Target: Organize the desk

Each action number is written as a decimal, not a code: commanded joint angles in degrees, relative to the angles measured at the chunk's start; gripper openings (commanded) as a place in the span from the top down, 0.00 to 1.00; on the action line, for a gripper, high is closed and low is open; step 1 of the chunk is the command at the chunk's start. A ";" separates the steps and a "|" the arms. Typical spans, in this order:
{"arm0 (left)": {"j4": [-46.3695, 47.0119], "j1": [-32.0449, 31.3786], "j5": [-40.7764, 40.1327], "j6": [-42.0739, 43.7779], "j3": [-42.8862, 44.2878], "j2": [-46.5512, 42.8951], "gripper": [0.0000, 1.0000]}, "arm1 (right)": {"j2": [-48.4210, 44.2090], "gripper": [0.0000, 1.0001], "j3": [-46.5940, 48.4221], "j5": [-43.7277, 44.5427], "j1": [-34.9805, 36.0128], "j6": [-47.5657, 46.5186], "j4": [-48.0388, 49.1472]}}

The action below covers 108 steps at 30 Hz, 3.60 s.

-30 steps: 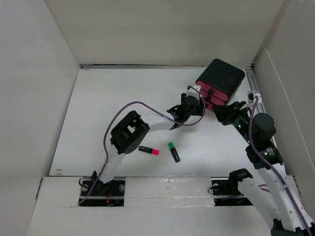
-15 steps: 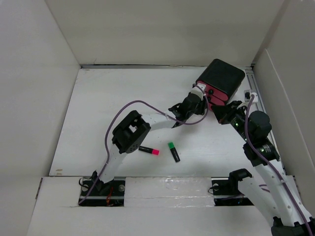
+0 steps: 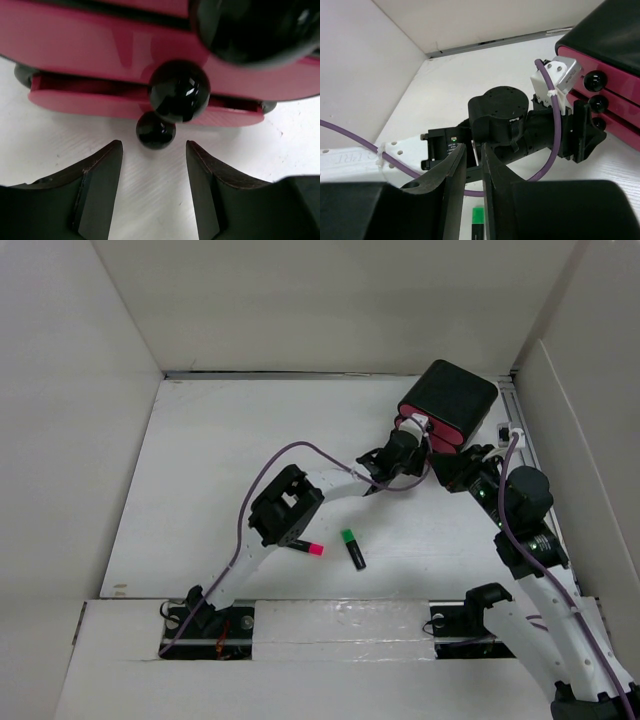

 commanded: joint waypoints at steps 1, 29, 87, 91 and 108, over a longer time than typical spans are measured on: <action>-0.64 0.15 -1.16 0.32 5.15 0.80 0.50 | -0.17 0.76 0.43 -0.71 0.53 -0.19 3.16; 0.31 0.15 -2.04 2.07 4.64 0.64 0.96 | 0.35 0.75 -0.45 0.35 0.53 -0.63 3.51; 11.30 -1.96 -14.60 -3.27 -43.68 -43.80 0.66 | 1.93 1.00 -11.08 -3.69 1.05 -3.01 -0.01; 11.74 0.15 -12.94 -7.31 -50.47 -51.56 0.80 | 8.33 1.00 -11.53 -4.14 3.34 -2.74 1.58; 4.98 0.76 -20.05 -10.93 -65.51 -73.90 0.71 | 39.37 0.38 -4.41 19.77 37.71 2.97 -0.36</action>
